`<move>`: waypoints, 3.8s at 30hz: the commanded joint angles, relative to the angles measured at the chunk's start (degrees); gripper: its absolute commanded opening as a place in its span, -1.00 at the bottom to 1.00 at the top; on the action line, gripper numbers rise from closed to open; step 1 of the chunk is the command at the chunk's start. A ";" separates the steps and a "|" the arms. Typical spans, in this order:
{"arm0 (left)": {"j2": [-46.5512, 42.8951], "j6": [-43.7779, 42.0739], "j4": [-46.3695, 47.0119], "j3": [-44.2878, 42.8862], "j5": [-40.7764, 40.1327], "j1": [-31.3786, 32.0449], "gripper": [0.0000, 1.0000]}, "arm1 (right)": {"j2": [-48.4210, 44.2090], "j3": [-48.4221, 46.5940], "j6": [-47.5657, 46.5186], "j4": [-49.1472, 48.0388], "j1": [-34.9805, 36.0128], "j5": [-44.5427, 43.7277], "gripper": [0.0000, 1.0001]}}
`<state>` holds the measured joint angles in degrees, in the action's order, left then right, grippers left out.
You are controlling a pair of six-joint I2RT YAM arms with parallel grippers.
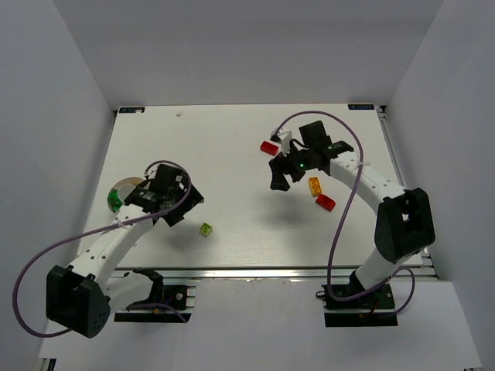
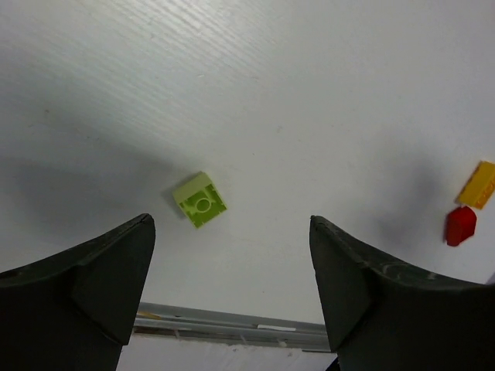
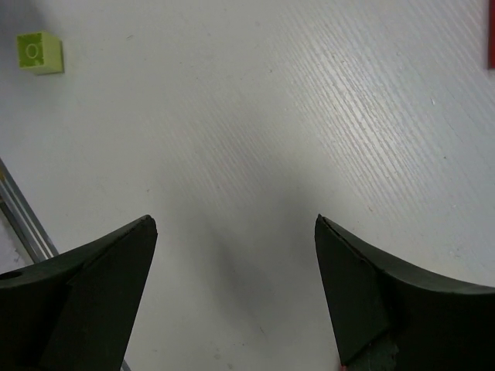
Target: Sort the legos into containers by color
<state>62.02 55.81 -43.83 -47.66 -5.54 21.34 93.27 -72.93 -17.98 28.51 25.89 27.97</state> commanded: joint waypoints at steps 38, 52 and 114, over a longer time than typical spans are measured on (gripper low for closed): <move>19.99 -1.66 -8.45 -13.15 -14.48 7.22 -1.00 | 1.82 0.07 7.61 -1.80 0.04 -5.21 -0.15; 23.23 -27.22 -26.22 -26.78 -46.39 4.41 -1.00 | 3.49 -3.19 7.69 -0.56 0.13 -2.30 -0.87; 31.58 -52.21 0.24 -17.03 -53.52 -4.82 0.39 | 2.00 -0.55 8.40 -1.35 0.13 -1.34 -0.85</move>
<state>93.76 2.81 -44.34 -65.17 -59.05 16.93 97.01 -73.69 -9.61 27.35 25.91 25.69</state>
